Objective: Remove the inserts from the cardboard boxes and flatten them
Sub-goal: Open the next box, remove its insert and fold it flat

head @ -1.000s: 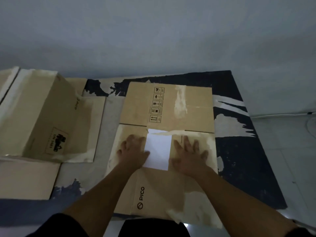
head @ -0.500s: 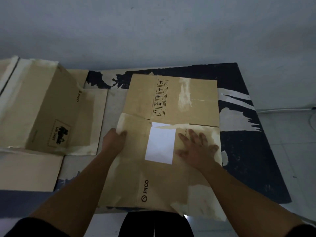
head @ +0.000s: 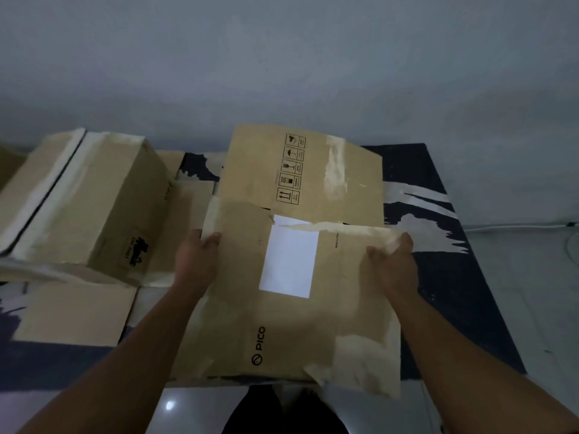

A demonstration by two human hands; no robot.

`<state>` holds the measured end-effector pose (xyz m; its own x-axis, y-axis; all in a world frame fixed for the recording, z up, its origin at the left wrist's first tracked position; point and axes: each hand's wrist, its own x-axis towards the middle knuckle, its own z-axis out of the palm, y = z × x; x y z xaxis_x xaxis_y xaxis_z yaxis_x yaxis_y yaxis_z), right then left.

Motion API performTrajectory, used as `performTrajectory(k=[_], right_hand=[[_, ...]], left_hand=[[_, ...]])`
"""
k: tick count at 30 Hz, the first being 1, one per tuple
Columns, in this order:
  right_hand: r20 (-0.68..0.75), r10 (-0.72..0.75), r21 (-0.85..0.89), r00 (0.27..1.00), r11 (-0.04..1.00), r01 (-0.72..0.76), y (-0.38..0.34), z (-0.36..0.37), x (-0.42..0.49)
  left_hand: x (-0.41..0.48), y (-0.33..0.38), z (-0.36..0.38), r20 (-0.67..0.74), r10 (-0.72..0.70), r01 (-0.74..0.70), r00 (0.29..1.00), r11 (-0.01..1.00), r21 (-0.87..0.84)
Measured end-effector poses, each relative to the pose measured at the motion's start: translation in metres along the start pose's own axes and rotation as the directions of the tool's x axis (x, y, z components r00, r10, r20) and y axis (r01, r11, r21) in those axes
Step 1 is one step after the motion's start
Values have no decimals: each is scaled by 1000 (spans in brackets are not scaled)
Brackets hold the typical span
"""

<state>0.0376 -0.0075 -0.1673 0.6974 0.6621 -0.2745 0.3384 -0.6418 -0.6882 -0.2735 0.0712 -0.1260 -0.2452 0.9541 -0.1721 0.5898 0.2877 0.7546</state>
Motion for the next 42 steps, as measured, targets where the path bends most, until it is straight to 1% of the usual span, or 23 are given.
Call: performTrajectory(k=[2, 4, 8, 12, 15, 19, 22, 25, 29, 32, 35, 39, 42], right_hand=[[-10, -50, 66, 999, 997, 50, -19, -8, -6], [-29, -125, 116, 992, 985, 128, -40, -15, -16], [-80, -277, 235, 957, 928, 289, -88, -26, -43], [-125, -416, 284, 901, 855, 434, -140, -29, -73], [-120, -505, 326, 855, 793, 514, -184, -26, -100], [-91, -635, 357, 767, 698, 621, -235, -13, -142], [-35, -691, 358, 722, 666, 655, -267, 12, -180], [21, -742, 368, 670, 629, 685, -295, 46, -231], [103, -818, 379, 565, 558, 738, -328, 101, -307], [201, -859, 424, 471, 510, 749, -353, 150, -369], [257, -872, 476, 418, 490, 730, -378, 199, -428], [303, -896, 485, 324, 438, 757, -411, 265, -496], [344, -896, 502, 280, 428, 752, -434, 315, -543]], left_hand=[[-6, 10, -17, -35, 2, -4, 999, 998, -58], [-11, 20, -36, -97, 25, -32, 995, 996, -78], [-18, 37, -81, -259, 136, -157, 956, 986, -60], [-25, 47, -134, -406, 207, -235, 890, 972, -19], [-31, 49, -177, -472, 247, -268, 846, 963, 23], [-34, 38, -243, -574, 200, -215, 794, 976, 43], [-38, 10, -293, -625, 166, -162, 762, 985, 65], [-45, -30, -344, -651, 112, -112, 750, 993, 42], [-58, -95, -420, -711, 34, -83, 703, 996, -34], [-64, -147, -483, -764, -21, -41, 644, 997, -61], [-73, -192, -542, -803, -72, 10, 591, 997, -82], [-80, -253, -606, -837, -121, 25, 533, 991, -128], [-79, -298, -647, -864, -162, 32, 477, 985, -168]])
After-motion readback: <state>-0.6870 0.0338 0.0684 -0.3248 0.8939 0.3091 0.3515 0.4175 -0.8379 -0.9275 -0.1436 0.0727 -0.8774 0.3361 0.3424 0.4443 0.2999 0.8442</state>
